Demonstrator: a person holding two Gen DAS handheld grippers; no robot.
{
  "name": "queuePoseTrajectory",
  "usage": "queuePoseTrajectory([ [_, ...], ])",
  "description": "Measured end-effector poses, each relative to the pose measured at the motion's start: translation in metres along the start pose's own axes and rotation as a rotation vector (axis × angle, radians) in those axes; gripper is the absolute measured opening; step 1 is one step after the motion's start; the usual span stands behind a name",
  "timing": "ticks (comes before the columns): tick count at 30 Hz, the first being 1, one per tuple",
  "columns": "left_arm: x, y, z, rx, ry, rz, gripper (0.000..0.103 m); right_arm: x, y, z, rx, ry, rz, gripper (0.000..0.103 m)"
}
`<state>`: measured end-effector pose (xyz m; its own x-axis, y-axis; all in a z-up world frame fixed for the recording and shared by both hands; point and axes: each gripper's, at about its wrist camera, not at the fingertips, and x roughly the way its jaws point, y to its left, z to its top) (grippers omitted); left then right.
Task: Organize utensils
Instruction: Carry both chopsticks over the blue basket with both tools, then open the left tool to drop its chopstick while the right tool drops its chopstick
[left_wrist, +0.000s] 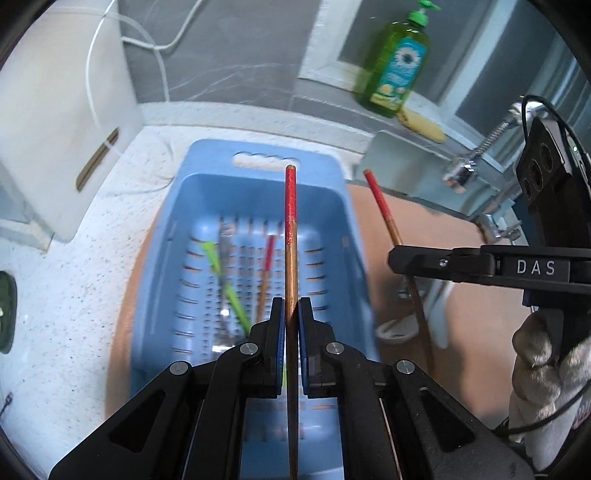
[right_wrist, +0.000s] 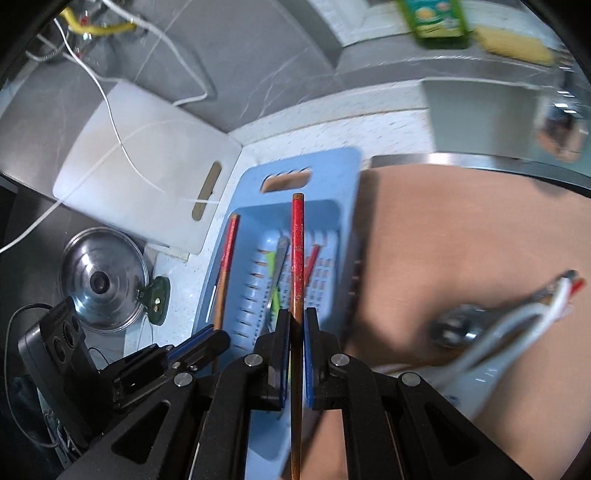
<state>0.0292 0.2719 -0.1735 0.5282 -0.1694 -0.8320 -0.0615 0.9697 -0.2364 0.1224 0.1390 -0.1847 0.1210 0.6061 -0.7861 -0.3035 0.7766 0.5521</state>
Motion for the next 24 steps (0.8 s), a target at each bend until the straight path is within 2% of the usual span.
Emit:
queuePoseTrajectory([
  [12, 0.028, 0.047, 0.004, -0.038, 0.051, -0.009, 0.006, 0.067, 0.020, 0.008, 0.031, 0.060, -0.053, 0.006],
  [17, 0.043, 0.050, 0.006, -0.031, 0.074, -0.009, 0.006, 0.089, 0.025, 0.013, 0.034, 0.078, -0.093, 0.006],
  [24, 0.057, 0.049, 0.004, -0.015, 0.098, 0.002, 0.006, 0.098, 0.037, 0.015, -0.024, 0.085, -0.130, 0.006],
])
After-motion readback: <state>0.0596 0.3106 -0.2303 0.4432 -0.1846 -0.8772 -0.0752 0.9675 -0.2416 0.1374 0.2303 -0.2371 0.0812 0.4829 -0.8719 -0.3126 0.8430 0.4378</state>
